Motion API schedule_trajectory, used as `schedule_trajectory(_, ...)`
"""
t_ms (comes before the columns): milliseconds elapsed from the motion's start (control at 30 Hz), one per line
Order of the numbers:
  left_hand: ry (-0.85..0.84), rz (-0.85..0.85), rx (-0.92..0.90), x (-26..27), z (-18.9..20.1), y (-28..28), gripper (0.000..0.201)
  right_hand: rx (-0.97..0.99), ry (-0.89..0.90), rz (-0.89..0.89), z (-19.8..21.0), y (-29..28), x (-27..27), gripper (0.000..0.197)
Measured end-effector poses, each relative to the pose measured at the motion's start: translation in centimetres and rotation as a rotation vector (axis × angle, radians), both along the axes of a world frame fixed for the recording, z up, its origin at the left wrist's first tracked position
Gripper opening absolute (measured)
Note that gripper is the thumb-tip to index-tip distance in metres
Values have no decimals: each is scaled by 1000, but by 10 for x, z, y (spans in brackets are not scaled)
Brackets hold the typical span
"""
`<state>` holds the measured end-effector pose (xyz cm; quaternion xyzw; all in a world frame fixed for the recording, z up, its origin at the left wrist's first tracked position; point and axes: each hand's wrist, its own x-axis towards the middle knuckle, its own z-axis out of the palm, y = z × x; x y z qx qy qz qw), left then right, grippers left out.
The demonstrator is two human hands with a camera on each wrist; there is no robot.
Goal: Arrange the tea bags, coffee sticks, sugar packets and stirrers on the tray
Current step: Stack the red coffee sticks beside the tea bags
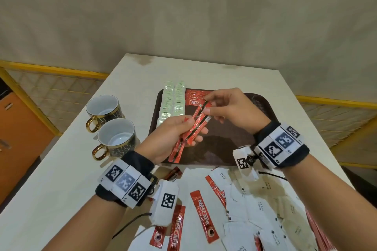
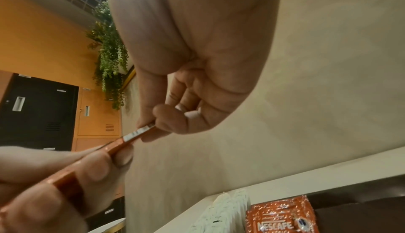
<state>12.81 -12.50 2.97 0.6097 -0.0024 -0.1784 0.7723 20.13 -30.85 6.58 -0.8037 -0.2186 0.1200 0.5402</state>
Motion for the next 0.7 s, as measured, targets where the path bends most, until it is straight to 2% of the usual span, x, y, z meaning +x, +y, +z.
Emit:
schedule_trajectory(100,62,45,-28,-3,0,2,28,4,-101,-114,5,-14,-2,6)
schedule_trajectory(167,88,71,-41,-4,-2,5,27,69,-143,-164,10,-25,-3,9)
schedule_trajectory(267,117,80,-57,-4,-5,6,27,146,-66,-67,17,-31,-14,17)
schedule_trajectory(333,118,62,-76,-4,-4,3,28,104,7,23,14,-23,-23,22)
schedule_trajectory(400,104,35,-91,-6,-2,-3,29,60,14,30,5,-11,-28,20)
schedule_trajectory(567,83,11,-55,-9,-4,-18,26,38,-13,-154,-16,-1,-26,13)
schedule_trajectory(633,56,26,-13,-8,-7,-18,23,37,-26,-226,-20,-1,-27,23)
schedule_trajectory(700,31,20,16,-8,-7,-19,23,99,50,-269,-24,-1,-29,37)
